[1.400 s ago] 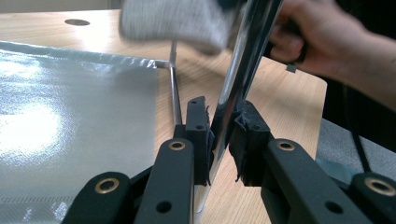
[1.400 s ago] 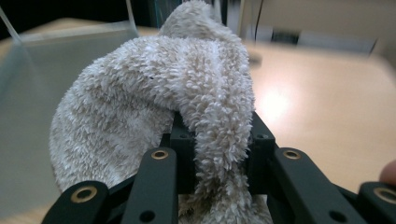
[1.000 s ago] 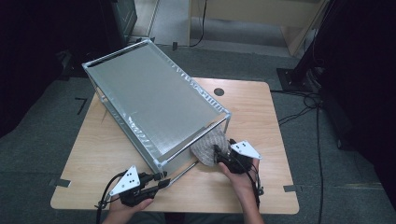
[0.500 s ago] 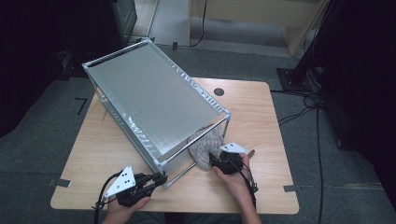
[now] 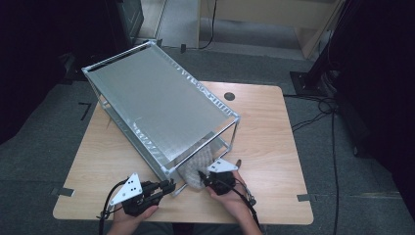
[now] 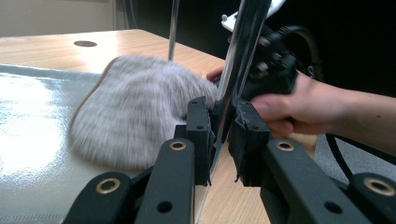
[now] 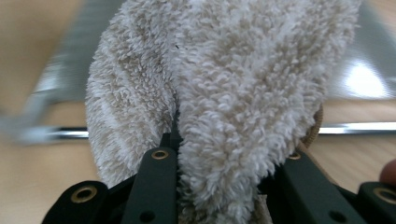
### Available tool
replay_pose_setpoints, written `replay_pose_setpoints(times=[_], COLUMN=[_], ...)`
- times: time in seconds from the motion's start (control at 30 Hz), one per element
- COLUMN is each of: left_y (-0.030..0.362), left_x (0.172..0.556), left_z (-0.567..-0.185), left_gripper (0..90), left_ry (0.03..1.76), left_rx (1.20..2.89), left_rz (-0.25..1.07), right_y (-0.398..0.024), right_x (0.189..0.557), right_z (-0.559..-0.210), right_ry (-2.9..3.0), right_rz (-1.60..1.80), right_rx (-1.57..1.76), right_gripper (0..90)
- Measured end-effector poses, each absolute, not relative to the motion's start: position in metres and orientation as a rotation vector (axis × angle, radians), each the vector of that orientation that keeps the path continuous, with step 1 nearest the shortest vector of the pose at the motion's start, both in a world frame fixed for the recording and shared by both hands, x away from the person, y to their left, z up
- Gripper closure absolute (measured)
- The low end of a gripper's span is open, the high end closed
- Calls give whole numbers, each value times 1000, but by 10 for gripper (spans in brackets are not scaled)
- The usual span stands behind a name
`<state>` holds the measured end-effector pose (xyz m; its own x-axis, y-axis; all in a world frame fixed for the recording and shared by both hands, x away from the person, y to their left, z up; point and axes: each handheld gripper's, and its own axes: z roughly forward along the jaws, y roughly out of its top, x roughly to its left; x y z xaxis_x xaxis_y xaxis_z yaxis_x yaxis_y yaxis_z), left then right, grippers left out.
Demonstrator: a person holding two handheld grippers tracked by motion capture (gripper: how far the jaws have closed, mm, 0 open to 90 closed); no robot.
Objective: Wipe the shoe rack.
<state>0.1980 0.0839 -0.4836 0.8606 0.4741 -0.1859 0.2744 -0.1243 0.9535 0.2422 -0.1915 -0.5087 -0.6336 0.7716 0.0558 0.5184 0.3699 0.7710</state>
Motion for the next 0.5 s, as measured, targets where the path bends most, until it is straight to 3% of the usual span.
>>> replay_pose_setpoints(times=[0.2,0.5], left_y=[84,84], left_x=[198,198], left_z=[-484,-484], left_gripper=[787,789], left_ry=[582,582], left_rx=[1716,1719], left_rz=[185,192], right_y=[-153,-184], right_x=[223,244], right_z=[-508,-507], right_ry=[2488,2402], right_rz=[1196,1142], right_rx=[848,1021], right_gripper=[714,722])
